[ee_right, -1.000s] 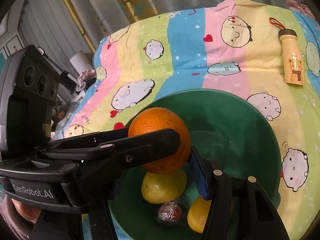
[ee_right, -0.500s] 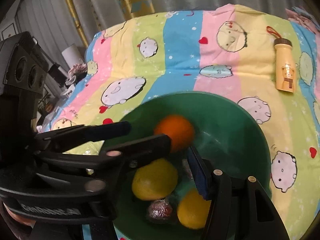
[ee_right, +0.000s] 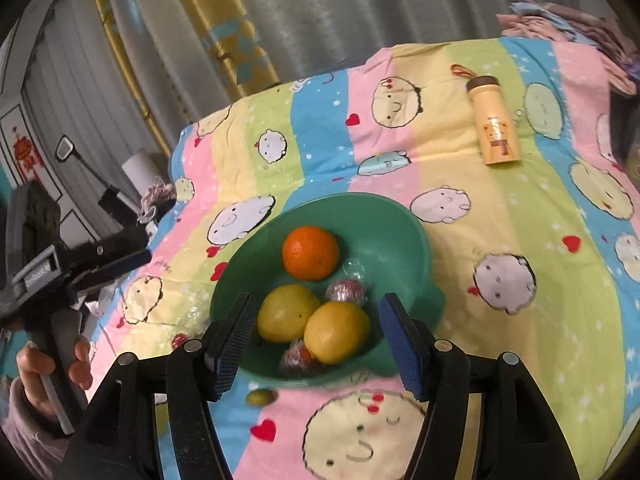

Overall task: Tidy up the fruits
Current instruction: 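Open both tools to drop the orange into the bowl, then move the left tool to the red candy in a clear bag and grasp it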

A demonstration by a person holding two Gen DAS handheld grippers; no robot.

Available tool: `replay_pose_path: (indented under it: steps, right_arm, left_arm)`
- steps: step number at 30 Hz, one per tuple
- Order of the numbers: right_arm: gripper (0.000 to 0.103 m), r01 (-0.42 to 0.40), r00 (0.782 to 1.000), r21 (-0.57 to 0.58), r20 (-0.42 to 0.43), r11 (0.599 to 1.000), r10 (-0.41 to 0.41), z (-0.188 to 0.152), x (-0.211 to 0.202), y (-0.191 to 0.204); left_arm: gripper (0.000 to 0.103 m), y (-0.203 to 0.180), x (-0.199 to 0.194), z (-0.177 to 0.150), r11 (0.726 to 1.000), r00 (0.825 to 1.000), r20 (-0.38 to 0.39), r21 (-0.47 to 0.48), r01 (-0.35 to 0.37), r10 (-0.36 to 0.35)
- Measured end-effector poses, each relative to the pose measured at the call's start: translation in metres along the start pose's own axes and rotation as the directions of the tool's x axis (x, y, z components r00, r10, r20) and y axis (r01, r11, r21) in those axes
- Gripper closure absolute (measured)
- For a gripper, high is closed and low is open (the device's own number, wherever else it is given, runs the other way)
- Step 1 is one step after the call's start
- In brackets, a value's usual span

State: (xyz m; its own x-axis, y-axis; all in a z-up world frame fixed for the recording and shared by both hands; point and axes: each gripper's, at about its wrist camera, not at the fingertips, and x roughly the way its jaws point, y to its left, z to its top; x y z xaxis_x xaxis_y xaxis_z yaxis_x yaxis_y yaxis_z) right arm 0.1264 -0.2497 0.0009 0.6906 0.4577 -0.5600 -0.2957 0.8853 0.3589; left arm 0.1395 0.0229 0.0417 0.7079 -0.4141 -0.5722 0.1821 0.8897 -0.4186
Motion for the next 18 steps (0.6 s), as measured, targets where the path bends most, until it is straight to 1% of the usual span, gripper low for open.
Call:
replay_pose_path:
  steps: [3,4,5,9,13,16,18]
  right_arm:
    - [0.032,-0.027,0.999,0.024,0.017,0.999,0.027,-0.009,-0.009,0.004]
    - [0.032,-0.036,0.999,0.027,0.018,0.999,0.035,-0.012,-0.010,0.007]
    - [0.032,-0.040,0.999,0.028,0.018,0.999,0.040,-0.016,-0.012,0.009]
    - [0.032,-0.073,0.997,0.031,0.003,0.997,0.073,-0.029,-0.011,0.022]
    - [0.032,-0.109,0.994,0.032,-0.010,0.993,0.110,-0.040,-0.007,0.035]
    - [0.032,-0.131,0.991,0.023,-0.024,0.991,0.131,-0.045,-0.003,0.044]
    - [0.032,-0.140,0.990,0.018,-0.025,0.990,0.141,-0.049,-0.001,0.050]
  left_arm:
    - [0.011,0.014,-0.016,-0.012,0.999,1.000,-0.003,-0.028,-0.020,0.020]
    - [0.005,0.018,-0.020,-0.017,0.999,0.999,-0.008,-0.033,-0.037,0.037]
    - [0.001,0.021,-0.024,-0.021,0.998,0.998,-0.010,-0.037,-0.056,0.055]
    - [0.001,0.037,-0.040,-0.037,0.993,0.995,-0.012,-0.056,-0.102,0.101]
    - [0.001,0.055,-0.055,-0.052,0.985,0.990,0.000,-0.101,-0.137,0.138]
    - [0.001,0.068,-0.061,-0.063,0.976,0.984,0.013,-0.130,-0.173,0.176]
    - [0.001,0.078,-0.060,-0.071,0.968,0.978,0.004,-0.149,-0.204,0.207]
